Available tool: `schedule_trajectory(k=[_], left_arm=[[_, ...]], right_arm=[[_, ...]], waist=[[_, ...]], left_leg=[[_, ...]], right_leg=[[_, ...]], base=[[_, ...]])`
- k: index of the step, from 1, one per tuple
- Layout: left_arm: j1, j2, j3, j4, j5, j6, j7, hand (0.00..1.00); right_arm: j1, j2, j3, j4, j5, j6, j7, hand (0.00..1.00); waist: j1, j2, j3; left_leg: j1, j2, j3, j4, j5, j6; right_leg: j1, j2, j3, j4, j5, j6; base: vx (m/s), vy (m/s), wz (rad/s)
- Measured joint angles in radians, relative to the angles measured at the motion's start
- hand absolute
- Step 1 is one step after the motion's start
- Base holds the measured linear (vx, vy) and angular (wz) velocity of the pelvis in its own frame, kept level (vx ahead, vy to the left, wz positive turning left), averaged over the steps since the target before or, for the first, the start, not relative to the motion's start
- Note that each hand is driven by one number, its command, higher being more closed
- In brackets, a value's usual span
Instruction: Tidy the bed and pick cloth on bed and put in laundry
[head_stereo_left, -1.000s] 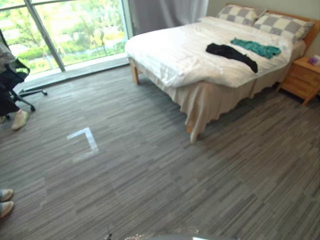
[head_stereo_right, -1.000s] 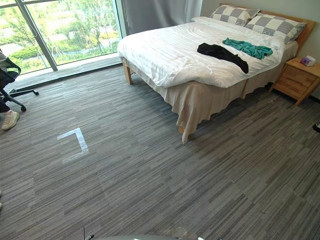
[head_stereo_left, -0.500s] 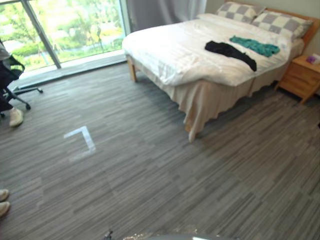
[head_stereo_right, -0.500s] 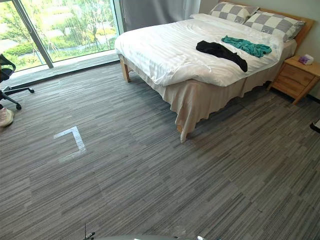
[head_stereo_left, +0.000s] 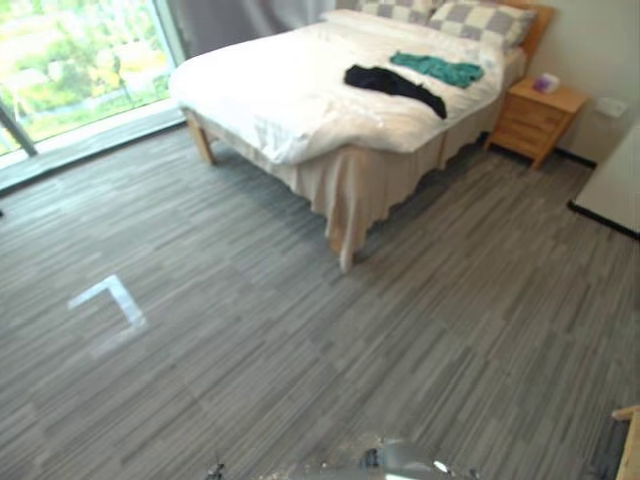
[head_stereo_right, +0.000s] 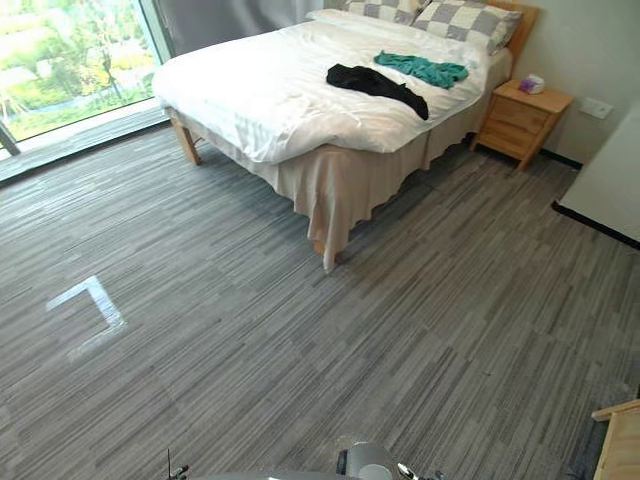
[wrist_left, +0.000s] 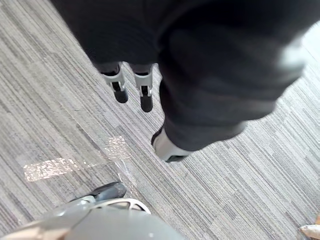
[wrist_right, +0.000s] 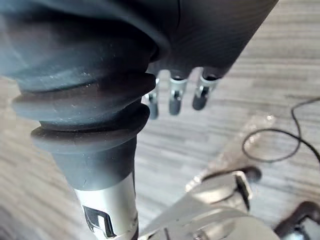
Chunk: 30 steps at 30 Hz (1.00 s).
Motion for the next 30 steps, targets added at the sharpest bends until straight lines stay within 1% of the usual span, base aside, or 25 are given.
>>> schedule_trajectory(k=[1,2,4,6,7,8,9,10,11,12,13,14,15,18,19,20,21,22,23,24,25,26,28,29,30], left_arm=[[-0.019,0.0,0.009,0.001,0.0,0.0,0.0,0.0],[-0.04,0.0,0.018,0.006,0.0,0.0,-0.001,0.0],[-0.086,-0.005,0.03,0.033,0.001,-0.002,-0.002,0.0],[-0.077,-0.044,0.087,0.03,0.002,-0.009,-0.002,0.0],[-0.062,-0.059,0.128,0.019,0.001,-0.019,-0.004,0.0],[-0.063,-0.077,0.163,0.015,0.002,-0.019,-0.006,0.0],[-0.063,-0.103,0.171,-0.002,0.001,-0.018,-0.012,0.0],[-0.065,-0.125,0.173,-0.026,0.001,-0.021,-0.017,0.0],[-0.066,-0.137,0.172,-0.037,0.0,-0.02,-0.017,0.0],[-0.067,-0.137,0.17,-0.058,-0.001,-0.022,-0.015,0.0],[-0.068,-0.135,0.169,-0.059,-0.003,-0.021,-0.014,0.0],[-0.067,-0.131,0.169,-0.064,-0.013,-0.022,-0.013,0.0],[-0.068,-0.122,0.166,-0.072,-0.022,-0.023,-0.012,0.0],[-0.07,-0.117,0.141,-0.119,-0.045,-0.044,-0.012,0.0],[-0.07,-0.116,0.133,-0.124,-0.048,-0.044,-0.013,0.0],[-0.072,-0.117,0.119,-0.125,-0.062,-0.051,-0.013,0.0],[-0.076,-0.117,0.104,-0.128,-0.067,-0.056,-0.013,0.0],[-0.076,-0.117,0.098,-0.127,-0.068,-0.056,-0.012,0.0],[-0.078,-0.119,0.079,-0.126,-0.071,-0.06,-0.013,0.0],[-0.081,-0.119,0.074,-0.122,-0.07,-0.06,-0.018,0.0],[-0.089,-0.108,0.077,-0.118,-0.07,-0.059,-0.017,0.0],[-0.102,-0.108,0.075,-0.12,-0.071,-0.062,-0.016,0.0],[-0.109,-0.118,0.078,-0.12,-0.07,-0.06,-0.02,0.0],[-0.111,-0.124,0.08,-0.124,-0.071,-0.06,-0.02,0.0],[-0.108,-0.125,0.083,-0.126,-0.072,-0.058,-0.02,0.0]], right_arm=[[-0.004,0.0,-0.014,0.0,0.012,-0.001,-0.001,0.0],[-0.007,0.002,-0.017,0.0,0.029,-0.002,-0.002,0.0],[0.002,0.005,-0.024,0.0,0.04,0.0,-0.001,0.0],[0.03,0.013,-0.047,-0.006,0.04,0.001,-0.001,0.0],[0.049,0.025,-0.067,-0.009,0.042,0.0,0.002,0.0],[0.05,0.015,-0.078,-0.018,0.041,-0.002,0.004,0.0],[0.05,0.007,-0.082,-0.032,0.04,-0.002,0.002,0.0],[0.041,0.004,-0.082,-0.045,0.039,-0.006,-0.001,0.0],[0.039,0.001,-0.078,-0.049,0.038,-0.009,-0.001,0.0],[0.032,-0.009,-0.053,-0.044,0.039,-0.012,-0.007,0.0],[0.029,-0.012,-0.045,-0.04,0.039,-0.012,-0.011,0.0],[0.016,-0.016,-0.019,-0.04,0.039,-0.012,-0.02,0.0],[-0.001,-0.017,0.014,-0.038,0.039,-0.012,-0.021,0.0],[-0.1,-0.036,0.076,-0.009,0.033,-0.012,-0.02,0.0],[-0.118,-0.035,0.078,-0.007,0.031,-0.012,-0.019,0.0],[-0.142,-0.029,0.079,-0.002,0.029,-0.013,-0.019,0.0],[-0.143,-0.025,0.082,-0.006,0.028,-0.014,-0.018,0.0],[-0.141,-0.026,0.083,-0.011,0.028,-0.014,-0.019,0.0],[-0.124,-0.026,0.092,-0.032,0.026,-0.013,-0.019,0.0],[-0.113,-0.016,0.077,-0.034,0.029,-0.01,-0.025,0.0],[-0.112,-0.005,0.077,-0.035,0.028,-0.01,-0.026,0.0],[-0.113,0.003,0.077,-0.035,0.022,-0.012,-0.022,0.0],[-0.107,-0.008,0.07,-0.021,0.005,-0.007,-0.02,0.0],[-0.107,-0.01,0.069,-0.017,-0.009,-0.001,-0.019,0.0],[-0.117,-0.017,0.069,0.004,-0.014,0.0,-0.018,0.0]], waist=[[-0.006,0.0,0.006],[-0.008,0.001,0.017],[-0.014,0.003,0.032],[-0.039,0.032,0.044],[-0.039,0.021,0.035],[-0.037,0.038,0.031],[-0.036,0.075,0.03],[-0.031,0.083,0.029],[-0.031,0.079,0.03],[-0.009,0.071,0.037],[-0.006,0.07,0.038],[-0.002,0.049,0.049],[0.006,0.035,0.053],[0.051,0.013,0.063],[0.055,0.012,0.065],[0.066,0.009,0.066],[0.074,0.014,0.064],[0.073,0.019,0.066],[0.073,0.046,0.063],[0.074,0.036,0.055],[0.071,0.014,0.042],[0.069,-0.019,0.037],[0.068,-0.013,0.026],[0.069,-0.02,0.025],[0.075,-0.014,0.027]], left_leg=[[-0.005,0.035,0.001,0.01,-0.016,-0.028],[-0.004,0.059,0.004,0.019,-0.03,-0.057],[0.018,0.076,0.012,0.033,-0.044,-0.097],[0.089,0.122,0.039,0.035,-0.068,-0.125],[0.122,0.15,0.051,0.095,-0.067,-0.126],[0.109,0.212,0.05,0.199,-0.06,-0.127],[0.067,0.281,0.039,0.328,-0.017,-0.08],[-0.012,0.336,0.018,0.491,0.14,0.029],[-0.068,0.368,0.005,0.59,0.302,0.097],[-0.139,0.389,-0.039,0.813,0.275,0.059],[-0.149,0.386,-0.055,0.851,0.253,0.035],[-0.19,0.349,-0.094,0.945,0.164,-0.042],[-0.221,0.291,-0.105,0.988,0.075,-0.07],[-0.346,0.151,-0.067,0.913,-0.098,-0.074],[-0.371,0.126,-0.059,0.862,-0.109,-0.067],[-0.405,0.072,-0.044,0.71,-0.108,-0.068],[-0.424,0.008,-0.022,0.474,-0.059,-0.056],[-0.429,0.002,-0.015,0.428,-0.028,-0.041],[-0.467,-0.009,0.031,0.308,0.12,0.012],[-0.477,-0.013,0.109,0.314,0.19,0.162],[-0.478,-0.04,0.149,0.31,0.189,0.165],[-0.48,-0.057,0.316,0.3,0.163,0.201],[-0.44,-0.098,0.409,0.237,0.081,0.264],[-0.424,-0.123,0.359,0.212,0.072,0.273],[-0.389,-0.127,0.324,0.187,0.058,0.271]], right_leg=[[-0.04,-0.011,-0.016,-0.133,0.074,0.01],[-0.087,-0.036,-0.026,-0.239,0.155,0.047],[-0.161,-0.102,-0.055,-0.292,0.198,0.068],[-0.166,-0.121,-0.097,-0.236,0.193,0.046],[-0.173,-0.113,-0.09,-0.158,0.265,-0.013],[-0.173,-0.085,-0.106,-0.091,0.304,-0.049],[-0.171,-0.047,-0.123,-0.051,0.268,-0.079],[-0.151,-0.008,-0.12,-0.037,0.206,-0.103],[-0.121,0.018,-0.113,-0.05,0.171,-0.118],[-0.033,0.072,-0.085,-0.094,0.149,-0.137],[-0.012,0.083,-0.075,-0.107,0.149,-0.138],[0.083,0.123,-0.037,-0.169,0.147,-0.139],[0.177,0.149,0.023,-0.239,0.145,-0.143],[0.336,0.175,0.168,-0.35,0.139,-0.142],[0.36,0.176,0.185,-0.361,0.134,-0.134],[0.409,0.168,0.217,-0.378,0.115,-0.11],[0.472,0.16,0.232,-0.401,0.07,-0.093],[0.48,0.162,0.232,-0.405,0.059,-0.094],[0.528,0.181,0.229,-0.414,0.008,-0.125],[0.564,0.184,0.227,-0.408,-0.035,-0.108],[0.568,0.15,0.217,-0.404,-0.042,-0.101],[0.57,0.132,0.191,-0.396,-0.042,-0.089],[0.575,0.143,0.129,-0.354,-0.052,-0.072],[0.556,0.14,0.109,-0.267,-0.06,-0.058],[0.507,0.14,0.099,-0.107,-0.058,0.026]], base=[[0.5,-0.258,-0.18],[0.5,-0.253,-0.17],[0.63,-0.339,-0.04],[0.64,-0.462,0.06],[0.61,-0.529,-0.13],[0.71,-0.691,-0.38],[0.7,-0.669,-0.51],[0.71,-0.657,-0.52],[0.95,-0.719,-0.74],[0.82,-0.556,-0.59],[0.94,-0.586,-0.81],[0.74,-0.381,-0.79],[0.71,-0.344,-0.93],[0.67,-0.218,-1.34],[0.61,-0.094,-1.3],[0.69,-0.027,-1.23],[0.57,-0.013,-1.04],[0.6,0.072,-0.71],[0.36,0.099,-0.2],[0.59,0.162,0.0],[0.55,0.15,0.49],[0.55,0.148,0.7],[0.53,0.164,1.28],[0.53,0.161,1.44],[0.53,0.153,1.16]])
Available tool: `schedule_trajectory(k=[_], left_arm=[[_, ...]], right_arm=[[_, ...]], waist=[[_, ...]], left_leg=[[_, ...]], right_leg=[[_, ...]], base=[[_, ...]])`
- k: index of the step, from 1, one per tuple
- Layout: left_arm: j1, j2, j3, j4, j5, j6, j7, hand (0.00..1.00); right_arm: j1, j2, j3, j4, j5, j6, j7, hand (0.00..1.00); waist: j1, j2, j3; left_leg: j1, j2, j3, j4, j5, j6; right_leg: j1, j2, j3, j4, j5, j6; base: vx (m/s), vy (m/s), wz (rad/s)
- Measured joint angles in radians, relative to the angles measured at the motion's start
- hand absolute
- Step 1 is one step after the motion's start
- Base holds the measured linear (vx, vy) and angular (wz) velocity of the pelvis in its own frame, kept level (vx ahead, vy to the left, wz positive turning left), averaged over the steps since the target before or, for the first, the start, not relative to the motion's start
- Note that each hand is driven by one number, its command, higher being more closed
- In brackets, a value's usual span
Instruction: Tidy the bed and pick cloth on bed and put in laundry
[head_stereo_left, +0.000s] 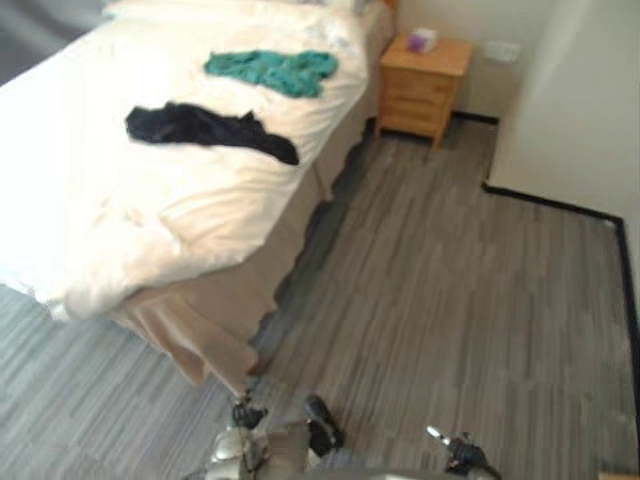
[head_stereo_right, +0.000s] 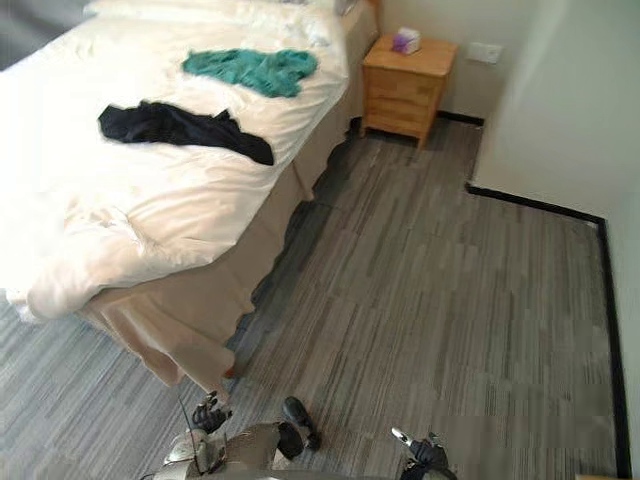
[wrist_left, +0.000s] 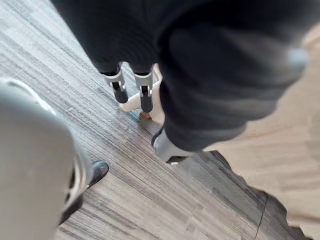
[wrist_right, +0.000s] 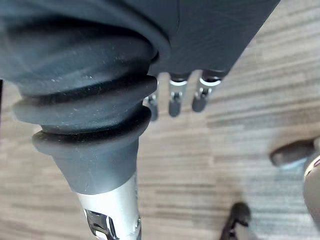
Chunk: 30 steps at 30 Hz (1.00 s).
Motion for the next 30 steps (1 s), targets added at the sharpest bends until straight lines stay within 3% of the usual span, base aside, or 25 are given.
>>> schedule_trajectory(k=[1,2,3,5,6,7,9,11,12,13,14,15,17,18,21,22,24,25,27,30], left_arm=[[0.005,0.005,0.001,0.007,-0.004,0.006,0.001,0.0],[0.022,0.013,-0.004,0.008,-0.006,0.011,0.0,0.0],[0.031,0.015,-0.01,0.012,-0.007,0.01,0.001,0.0],[0.034,0.015,-0.008,0.041,-0.007,0.011,0.001,0.0],[0.041,0.017,-0.007,0.046,-0.008,0.011,0.002,0.0],[0.043,0.018,-0.007,0.047,-0.008,0.011,0.002,0.0],[0.048,0.017,-0.006,0.047,-0.008,0.013,0.002,0.0],[0.051,0.022,0.004,0.045,-0.009,0.009,0.002,0.0],[0.046,0.036,0.022,0.044,-0.017,0.006,0.003,0.0],[0.048,0.05,0.034,0.043,-0.02,0.002,0.005,0.0],[0.057,0.064,0.054,0.042,-0.026,-0.001,0.007,0.0],[0.066,0.039,0.081,0.042,-0.028,-0.002,0.008,0.0],[0.073,-0.007,0.092,0.042,-0.027,-0.003,0.007,0.0],[0.076,-0.022,0.102,0.045,-0.027,-0.003,0.009,0.0],[0.075,-0.016,0.108,0.043,-0.028,-0.004,0.01,0.0],[0.075,-0.002,0.108,0.044,-0.03,-0.004,0.011,0.0],[0.074,0.016,0.094,0.045,-0.038,-0.003,0.024,0.0],[0.07,0.024,0.084,0.046,-0.052,-0.002,0.032,0.0],[0.068,0.026,0.083,0.046,-0.084,-0.001,0.048,0.0],[0.064,0.029,0.163,0.045,-0.16,0.002,0.074,0.0]], right_arm=[[-0.011,0.003,0.001,0.007,-0.006,-0.001,0.002,0.0],[-0.019,0.007,0.002,0.004,-0.024,-0.004,0.007,0.0],[-0.019,0.007,0.001,-0.006,-0.03,-0.006,0.01,0.0],[-0.018,-0.007,0.004,-0.01,-0.034,-0.01,0.012,0.0],[-0.021,-0.009,0.002,-0.014,-0.033,-0.01,0.016,0.0],[-0.024,-0.01,0.0,-0.014,-0.034,-0.01,0.017,0.0],[-0.025,-0.013,0.001,-0.012,-0.034,-0.01,0.017,0.0],[-0.028,-0.004,0.002,-0.006,-0.034,-0.01,0.018,0.0],[-0.036,0.012,0.002,0.005,-0.034,-0.01,0.018,0.0],[-0.036,0.029,0.008,0.016,-0.035,-0.009,0.019,0.0],[-0.028,0.051,0.017,0.025,-0.034,-0.009,0.02,0.0],[-0.023,0.037,0.025,0.021,-0.035,-0.01,0.02,0.0],[-0.021,0.001,0.049,0.005,-0.036,-0.012,0.021,0.0],[-0.018,-0.01,0.061,-0.005,-0.034,-0.014,0.022,0.0],[-0.013,-0.004,0.065,0.001,-0.031,-0.014,0.021,0.0],[-0.01,0.007,0.068,0.009,-0.029,-0.018,0.021,0.0],[-0.005,0.015,0.068,0.016,-0.012,-0.023,0.019,0.0],[-0.003,0.02,0.055,0.018,-0.011,-0.023,0.019,0.0],[0.001,0.02,0.028,0.018,-0.003,-0.025,0.017,0.0],[0.008,0.019,0.005,0.013,0.005,-0.023,0.015,0.0]], waist=[[0.004,0.007,0.001],[0.001,0.011,0.003],[-0.002,0.015,0.004],[0.001,0.028,0.003],[0.0,0.029,0.0],[-0.002,0.03,0.003],[-0.002,0.032,0.003],[0.002,0.017,-0.005],[0.006,-0.018,-0.005],[0.007,-0.048,-0.01],[0.006,-0.093,-0.021],[0.001,-0.053,-0.036],[0.003,0.017,-0.046],[-0.002,0.037,-0.048],[0.0,0.037,-0.052],[-0.003,0.018,-0.054],[-0.009,-0.004,-0.051],[-0.021,-0.013,-0.054],[-0.029,-0.009,-0.053],[-0.029,0.001,-0.054]], left_leg=[[0.047,0.006,-0.054,0.002,-0.019,-0.029],[0.1,0.015,-0.111,0.021,-0.05,-0.052],[0.149,0.017,-0.157,0.028,-0.064,-0.071],[0.235,0.009,-0.226,0.009,-0.072,-0.09],[0.274,0.007,-0.305,-0.007,-0.07,-0.094],[0.288,0.01,-0.334,-0.012,-0.068,-0.097],[0.307,0.034,-0.446,-0.017,-0.056,-0.117],[0.287,0.055,-0.55,-0.018,-0.068,-0.188],[0.273,0.049,-0.615,-0.013,-0.081,-0.23],[0.265,0.04,-0.656,-0.009,-0.094,-0.258],[0.265,0.022,-0.707,0.0,-0.107,-0.284],[0.27,0.065,-0.761,-0.007,-0.098,-0.308],[0.264,0.139,-0.786,-0.031,-0.077,-0.34],[0.265,0.176,-0.807,-0.057,-0.051,-0.379],[0.265,0.224,-0.801,-0.071,-0.021,-0.403],[0.262,0.224,-0.769,-0.072,0.009,-0.397],[0.262,0.216,-0.669,-0.078,0.049,-0.387],[0.265,0.215,-0.566,-0.099,0.078,-0.373],[0.278,0.214,-0.445,-0.132,0.103,-0.372],[0.311,0.207,-0.42,-0.166,0.121,-0.371]], right_leg=[[-0.064,-0.002,0.0,0.213,0.038,0.1],[-0.128,-0.011,0.005,0.438,0.066,0.136],[-0.184,-0.04,-0.009,0.604,0.062,0.137],[-0.276,-0.178,-0.071,0.733,0.02,0.151],[-0.334,-0.261,-0.094,0.689,-0.018,0.087],[-0.35,-0.278,-0.085,0.646,-0.029,0.07],[-0.366,-0.258,0.042,0.391,-0.032,0.061],[-0.357,-0.223,0.262,0.086,0.016,0.078],[-0.364,-0.234,0.375,-0.027,0.071,0.084],[-0.363,-0.243,0.411,-0.063,0.091,0.083],[-0.36,-0.253,0.413,-0.051,0.138,0.127],[-0.358,-0.221,0.343,-0.01,0.099,0.104],[-0.323,-0.178,0.261,-0.026,0.099,0.081],[-0.3,-0.15,0.213,-0.032,0.1,0.055],[-0.252,-0.118,0.133,-0.048,0.094,0.029],[-0.229,-0.123,0.097,-0.058,0.09,0.023],[-0.196,-0.141,0.051,-0.08,0.09,0.023],[-0.177,-0.155,0.024,-0.095,0.091,0.021],[-0.165,-0.162,-0.007,-0.112,0.093,0.02],[-0.135,-0.153,-0.002,-0.15,0.118,0.018]], base=[[0.55,0.146,1.1],[0.56,0.121,1.27],[0.65,0.036,1.4],[0.59,-0.072,1.49],[0.49,-0.171,1.51],[0.48,-0.22,1.64],[0.33,-0.266,1.55],[0.34,-0.507,1.87],[0.29,-0.595,1.75],[0.2,-0.606,1.61],[0.18,-0.626,1.56],[0.18,-0.566,1.3],[0.21,-0.374,1.09],[0.18,-0.318,1.04],[0.13,-0.231,0.78],[0.07,-0.144,0.7],[0.04,-0.099,0.72],[-0.02,-0.026,0.78],[-0.06,0.0,0.53],[-0.08,0.017,-0.05]])
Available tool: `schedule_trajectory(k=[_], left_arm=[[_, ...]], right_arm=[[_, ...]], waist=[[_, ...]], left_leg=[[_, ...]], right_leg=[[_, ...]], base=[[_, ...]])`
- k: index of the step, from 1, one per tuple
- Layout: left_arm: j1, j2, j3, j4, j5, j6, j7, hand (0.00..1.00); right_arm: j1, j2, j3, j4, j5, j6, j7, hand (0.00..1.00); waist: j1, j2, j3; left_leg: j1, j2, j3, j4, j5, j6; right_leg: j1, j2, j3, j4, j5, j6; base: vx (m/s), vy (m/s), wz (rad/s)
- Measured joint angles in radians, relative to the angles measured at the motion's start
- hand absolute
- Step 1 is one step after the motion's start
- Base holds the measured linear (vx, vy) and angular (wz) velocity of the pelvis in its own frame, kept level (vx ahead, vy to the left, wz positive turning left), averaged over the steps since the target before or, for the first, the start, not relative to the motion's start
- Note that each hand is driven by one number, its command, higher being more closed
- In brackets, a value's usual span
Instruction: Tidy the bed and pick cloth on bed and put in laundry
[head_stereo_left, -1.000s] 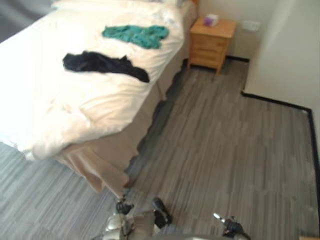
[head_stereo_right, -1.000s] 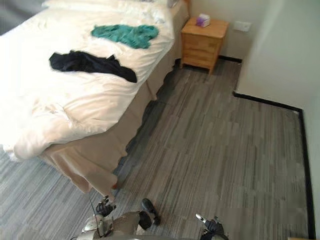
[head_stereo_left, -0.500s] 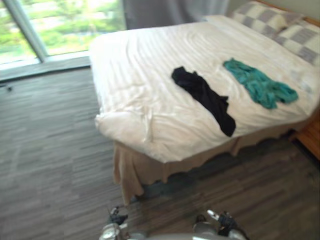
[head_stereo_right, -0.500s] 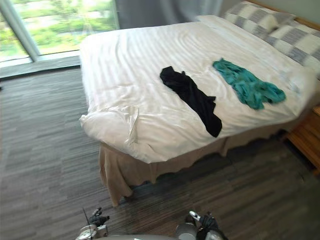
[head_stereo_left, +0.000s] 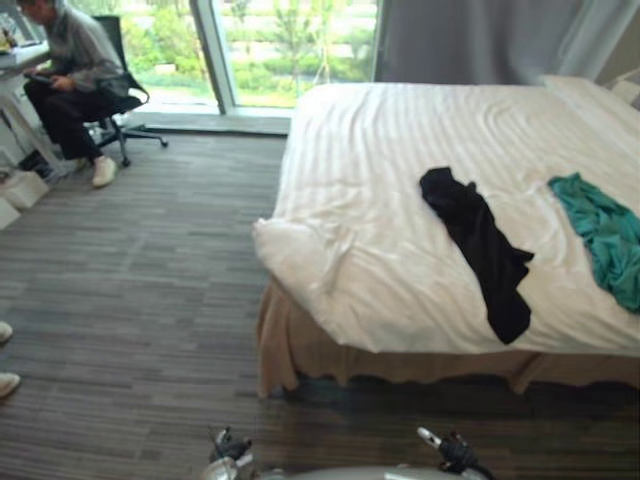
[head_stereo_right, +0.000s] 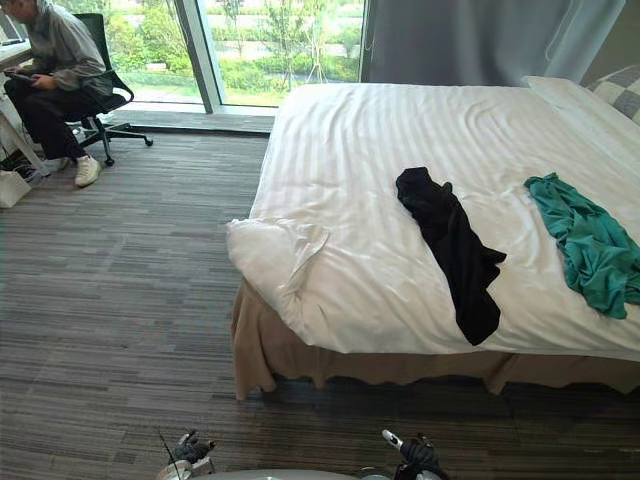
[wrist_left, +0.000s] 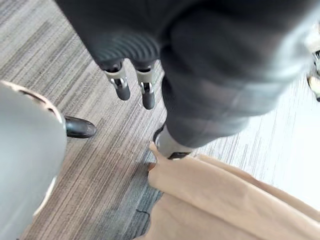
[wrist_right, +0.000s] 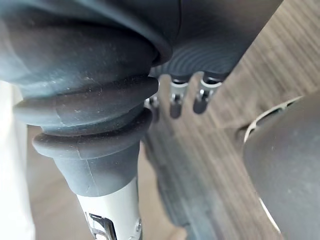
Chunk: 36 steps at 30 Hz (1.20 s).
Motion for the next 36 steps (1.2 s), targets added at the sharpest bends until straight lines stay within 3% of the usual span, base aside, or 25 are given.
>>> schedule_trajectory(k=[3,5,8,9,11,14,16,19,24,27,29,33,36], left_arm=[[-0.077,0.045,0.157,-0.003,-0.214,-0.008,0.063,0.0],[-0.151,0.141,0.304,-0.002,-0.362,-0.024,0.104,0.0],[-0.227,0.27,0.469,0.001,-0.48,-0.046,0.154,0.0],[-0.282,0.352,0.533,0.001,-0.536,-0.062,0.187,0.0],[-0.341,0.443,0.589,0.001,-0.576,-0.087,0.22,0.0],[-0.445,0.543,0.549,-0.01,-0.569,-0.093,0.272,0.0],[-0.491,0.576,0.472,-0.038,-0.499,-0.09,0.302,0.0],[-0.579,0.647,0.246,-0.105,-0.328,-0.082,0.319,0.0],[-0.664,0.695,-0.062,-0.393,0.024,-0.07,0.273,0.0],[-0.708,0.626,-0.226,-0.467,0.229,-0.066,0.217,0.0],[-0.725,0.585,-0.298,-0.47,0.3,-0.062,0.189,0.0],[-0.775,0.502,-0.478,-0.437,0.504,-0.035,0.135,0.0],[-0.835,0.467,-0.543,-0.381,0.597,-0.007,0.1,0.0]], right_arm=[[0.026,-0.016,-0.026,-0.019,0.005,0.002,-0.016,0.0],[0.068,-0.032,-0.025,-0.018,0.004,0.004,-0.017,0.0],[0.123,-0.039,-0.026,-0.017,0.005,0.004,-0.018,0.0],[0.166,-0.042,-0.027,-0.014,0.009,0.006,-0.02,0.0],[0.187,-0.038,-0.041,-0.004,0.02,0.013,-0.029,0.0],[0.203,-0.025,-0.045,-0.004,0.052,0.012,-0.041,0.0],[0.209,-0.022,-0.047,-0.008,0.078,0.006,-0.042,0.0],[0.227,-0.026,-0.043,-0.02,0.095,-0.006,-0.036,0.0],[0.241,-0.029,-0.033,-0.043,0.122,-0.024,-0.008,0.0],[0.237,-0.042,-0.015,-0.066,0.127,-0.029,0.012,0.0],[0.235,-0.049,-0.002,-0.069,0.126,-0.029,0.02,0.0],[0.216,-0.048,0.007,-0.087,0.117,-0.028,0.029,0.0],[0.205,-0.048,0.016,-0.09,0.106,-0.028,0.028,0.0]], waist=[[-0.004,0.019,-0.004],[-0.021,0.022,-0.004],[-0.031,0.025,-0.005],[-0.03,0.028,-0.005],[-0.04,0.031,-0.006],[-0.042,0.042,-0.016],[-0.046,0.053,-0.026],[-0.038,0.065,-0.031],[-0.045,0.074,-0.035],[-0.085,0.094,-0.023],[-0.096,0.099,-0.021],[-0.135,0.099,-0.009],[-0.142,0.097,0.009]], left_leg=[[0.002,-0.004,0.011,-0.018,0.006,0.002],[0.004,-0.004,0.017,-0.037,0.01,0.01],[0.006,-0.003,0.03,-0.037,0.01,0.01],[0.008,-0.004,0.036,-0.037,0.012,0.006],[0.009,-0.004,0.039,-0.037,0.012,0.005],[0.006,-0.005,0.04,-0.037,0.012,0.005],[0.002,-0.007,0.039,-0.038,0.011,0.005],[0.0,-0.006,0.039,-0.038,0.012,0.004],[-0.016,-0.007,0.055,-0.039,0.011,0.004],[-0.01,-0.009,0.079,-0.038,0.011,0.004],[-0.009,-0.008,0.089,-0.039,0.011,0.004],[-0.02,-0.005,0.12,-0.038,0.012,0.003],[-0.036,-0.005,0.137,-0.035,0.012,0.003]], right_leg=[[0.013,0.001,-0.001,-0.032,0.022,0.002],[0.021,0.01,-0.002,-0.053,0.029,0.0],[0.022,0.011,0.008,-0.054,0.037,0.0],[0.022,0.011,0.013,-0.053,0.044,0.0],[0.02,0.011,0.018,-0.053,0.045,0.001],[0.019,0.011,0.018,-0.057,0.045,0.002],[0.02,0.01,0.017,-0.065,0.046,0.003],[0.019,0.012,0.022,-0.066,0.045,0.003],[-0.015,0.011,0.033,-0.06,0.044,0.002],[-0.018,0.012,0.055,-0.06,0.045,0.001],[-0.024,0.013,0.059,-0.059,0.045,0.001],[-0.072,0.019,0.094,-0.047,0.053,-0.003],[-0.101,0.02,0.11,-0.047,0.062,-0.002]], base=[[-0.11,0.011,-0.03],[-0.1,-0.005,0.0],[-0.02,-0.001,-0.11],[0.0,0.005,-0.07],[0.01,0.006,-0.05],[0.0,0.0,0.0],[0.02,0.002,0.01],[0.02,0.0,0.0],[0.03,0.005,-0.08],[0.02,0.011,-0.17],[0.0,-0.004,-0.17],[0.01,-0.002,-0.27],[-0.01,0.004,-0.17]])
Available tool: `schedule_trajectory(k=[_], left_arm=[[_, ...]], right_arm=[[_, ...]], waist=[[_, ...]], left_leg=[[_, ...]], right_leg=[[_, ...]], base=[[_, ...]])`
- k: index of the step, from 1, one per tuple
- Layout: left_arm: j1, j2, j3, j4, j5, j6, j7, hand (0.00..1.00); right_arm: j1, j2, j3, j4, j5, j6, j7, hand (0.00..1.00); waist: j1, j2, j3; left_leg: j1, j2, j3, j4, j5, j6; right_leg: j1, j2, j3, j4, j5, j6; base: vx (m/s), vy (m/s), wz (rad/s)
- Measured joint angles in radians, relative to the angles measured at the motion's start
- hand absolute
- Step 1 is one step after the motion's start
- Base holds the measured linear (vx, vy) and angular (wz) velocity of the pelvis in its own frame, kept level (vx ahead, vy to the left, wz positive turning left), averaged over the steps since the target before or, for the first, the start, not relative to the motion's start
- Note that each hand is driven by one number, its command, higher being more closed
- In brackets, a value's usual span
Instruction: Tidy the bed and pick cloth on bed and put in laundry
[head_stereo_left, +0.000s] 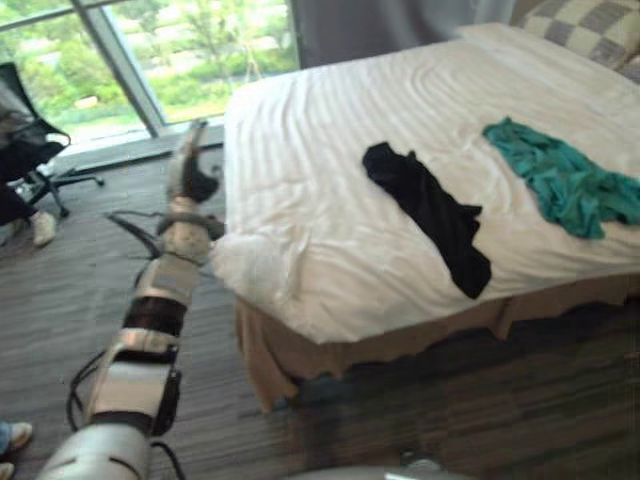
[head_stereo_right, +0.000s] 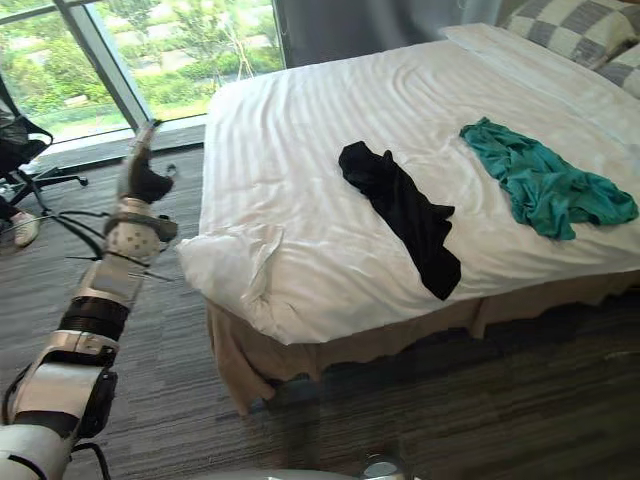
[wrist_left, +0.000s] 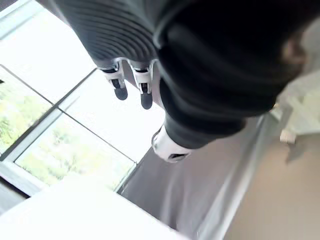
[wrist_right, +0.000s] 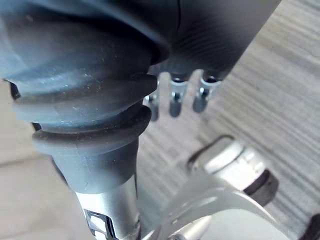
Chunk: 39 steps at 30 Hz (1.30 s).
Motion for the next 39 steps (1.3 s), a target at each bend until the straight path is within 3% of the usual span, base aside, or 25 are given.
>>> schedule_trajectory(k=[8,23,24,32,39], left_arm=[[-0.155,-0.042,-0.044,0.185,0.148,0.07,-0.02,0.0],[-0.236,-0.045,0.031,0.262,0.166,0.133,-0.043,0.0],[-0.23,-0.052,0.031,0.268,0.166,0.135,-0.043,1.0],[-0.226,-0.072,0.111,0.266,0.168,0.124,-0.036,1.0],[-0.202,-0.066,0.112,0.266,0.164,0.103,-0.036,1.0]], right_arm=[[-0.07,-0.001,-0.012,0.0,-0.028,0.005,-0.006,0.0],[-0.203,0.009,-0.022,-0.005,-0.028,0.008,-0.043,0.0],[-0.206,0.009,-0.022,-0.005,-0.028,0.008,-0.044,0.0],[-0.251,0.011,-0.018,0.01,-0.029,0.009,-0.047,0.0],[-0.254,0.001,-0.011,0.014,-0.028,0.008,-0.069,0.0]], waist=[[-0.021,-0.003,0.079],[-0.02,-0.008,0.266],[-0.019,-0.007,0.27],[-0.017,0.0,0.276],[-0.001,0.0,0.276]], left_leg=[[-0.101,-0.004,0.01,0.001,0.021,0.001],[-0.258,-0.021,0.01,0.002,0.059,0.022],[-0.27,-0.022,0.006,0.002,0.06,0.022],[-0.3,-0.026,-0.003,0.002,0.067,0.022],[-0.285,-0.025,-0.02,0.002,0.07,0.023]], right_leg=[[-0.12,-0.002,0.028,0.026,0.02,-0.001],[-0.286,-0.017,0.039,0.049,0.05,0.001],[-0.295,-0.018,0.036,0.05,0.05,0.001],[-0.315,-0.024,0.023,0.049,0.05,0.001],[-0.288,-0.024,-0.001,0.044,0.05,0.001]], base=[[-0.02,0.0,-0.04],[-0.01,0.001,0.0],[0.02,0.0,0.1],[0.02,0.005,0.05],[0.01,0.002,0.06]])
